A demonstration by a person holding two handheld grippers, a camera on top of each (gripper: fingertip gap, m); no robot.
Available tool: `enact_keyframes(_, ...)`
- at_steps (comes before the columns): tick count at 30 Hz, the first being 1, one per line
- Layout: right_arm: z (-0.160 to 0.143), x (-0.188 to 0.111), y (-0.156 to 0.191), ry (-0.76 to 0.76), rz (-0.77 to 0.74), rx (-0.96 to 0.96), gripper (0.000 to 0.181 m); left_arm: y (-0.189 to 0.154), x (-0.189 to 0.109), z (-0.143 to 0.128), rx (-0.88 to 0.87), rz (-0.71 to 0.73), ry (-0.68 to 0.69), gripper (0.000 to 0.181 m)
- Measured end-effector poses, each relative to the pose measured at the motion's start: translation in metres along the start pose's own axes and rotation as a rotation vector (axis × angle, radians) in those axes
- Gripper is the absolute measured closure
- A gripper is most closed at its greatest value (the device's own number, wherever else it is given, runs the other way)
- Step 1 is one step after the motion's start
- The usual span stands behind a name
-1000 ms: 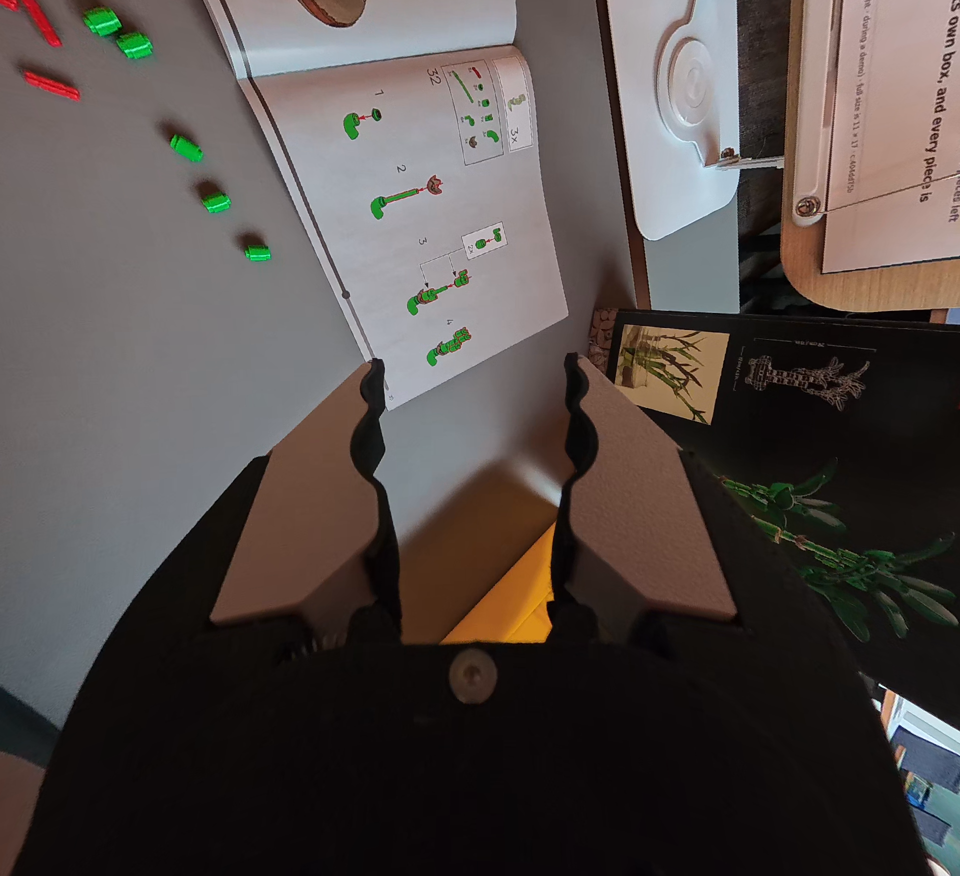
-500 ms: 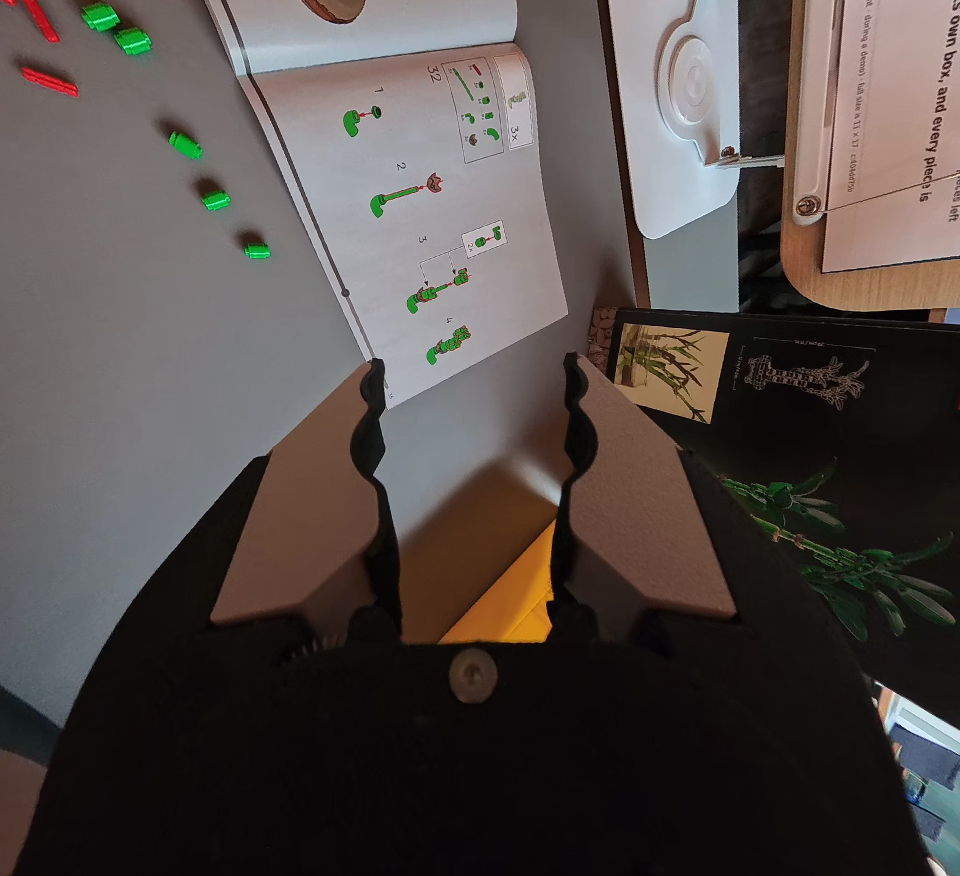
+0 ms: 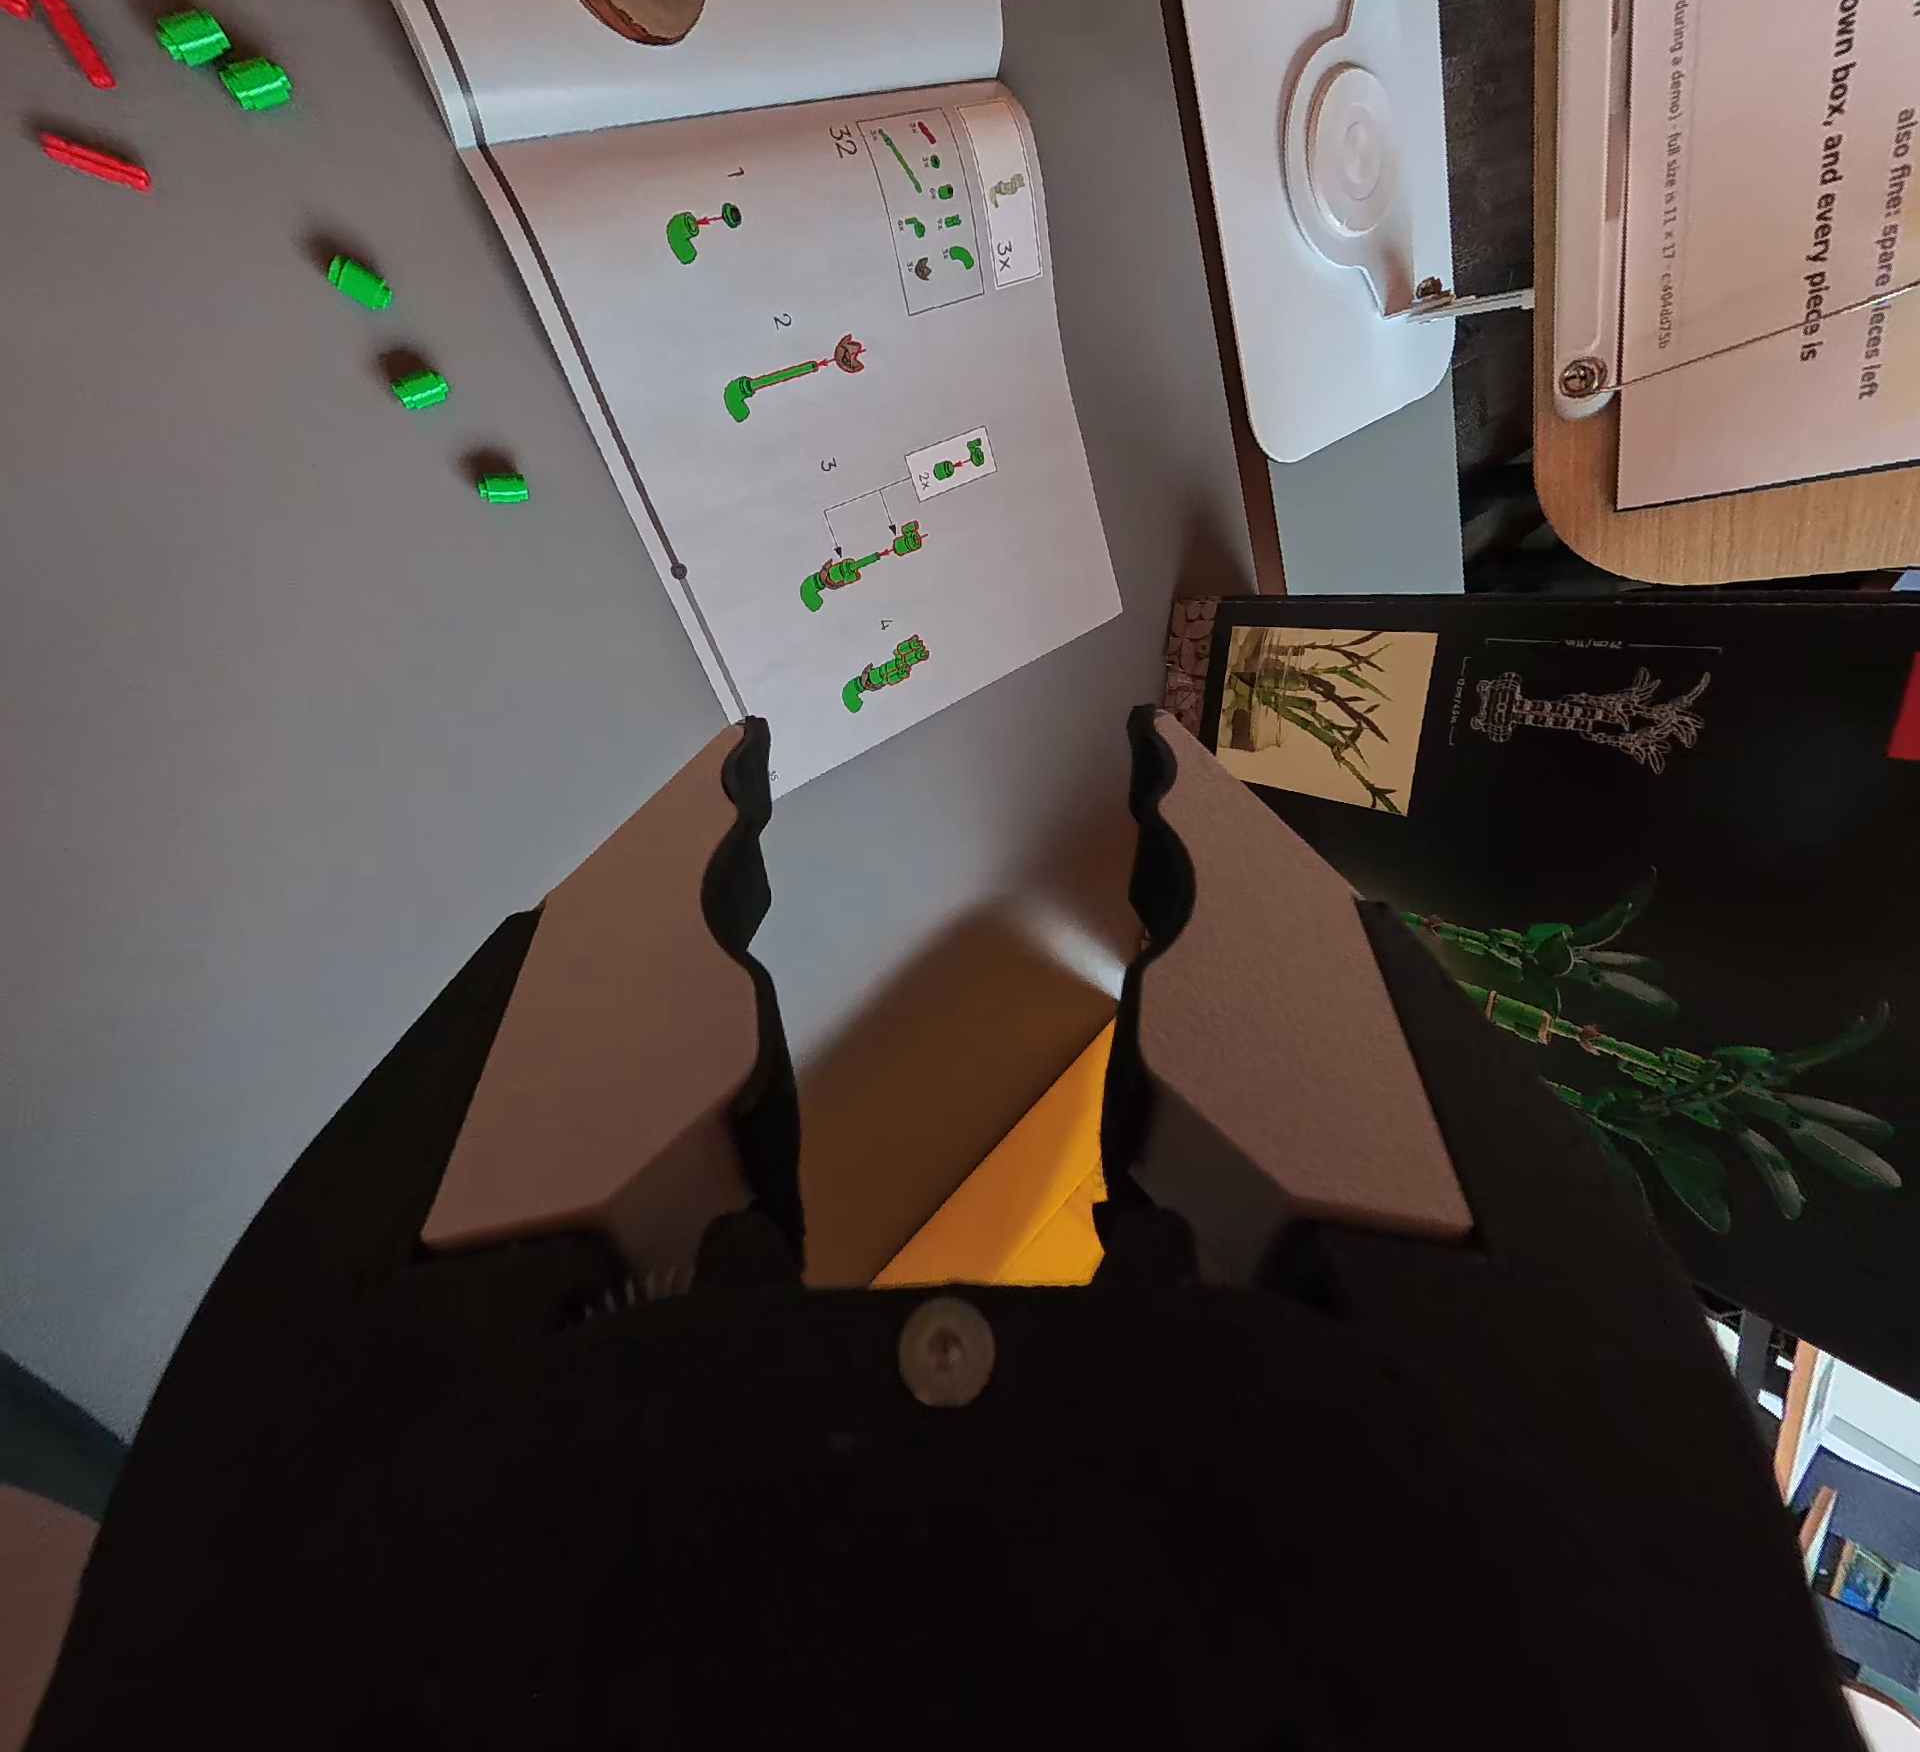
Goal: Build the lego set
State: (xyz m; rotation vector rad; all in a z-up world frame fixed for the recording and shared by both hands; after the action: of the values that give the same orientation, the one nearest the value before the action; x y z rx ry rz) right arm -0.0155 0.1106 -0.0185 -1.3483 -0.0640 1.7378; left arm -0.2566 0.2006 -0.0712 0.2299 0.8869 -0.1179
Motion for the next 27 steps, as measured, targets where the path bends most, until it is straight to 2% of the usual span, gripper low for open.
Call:
enact_keyframes(3,0.000,0.000,-0.001,0.001,0.000,0.003,0.112,-0.004,0.024,-0.003,-0.035,-0.091,0.016,0.173)
enact_keyframes(9,0.000,0.002,0.000,0.001,0.006,0.000,0.112,-0.009,0.047,-0.014,-0.017,-0.125,0.096,0.172)
enact_keyframes(27,0.000,0.001,-0.001,-0.002,0.002,-0.001,0.112,-0.011,0.065,-0.038,0.018,-0.127,0.251,0.169)
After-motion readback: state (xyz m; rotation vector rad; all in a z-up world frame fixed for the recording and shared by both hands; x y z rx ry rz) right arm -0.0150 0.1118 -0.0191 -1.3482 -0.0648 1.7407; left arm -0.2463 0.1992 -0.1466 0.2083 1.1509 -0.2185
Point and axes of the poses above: each gripper's, where its closed fingertips meet, x out along the fingers, z out of its top, y = z × x across the jaws, the point moved 6 cm from there along -x, back along the fingers, and after that the axes turned 9 degrees about -y, right-handed, at the moved point
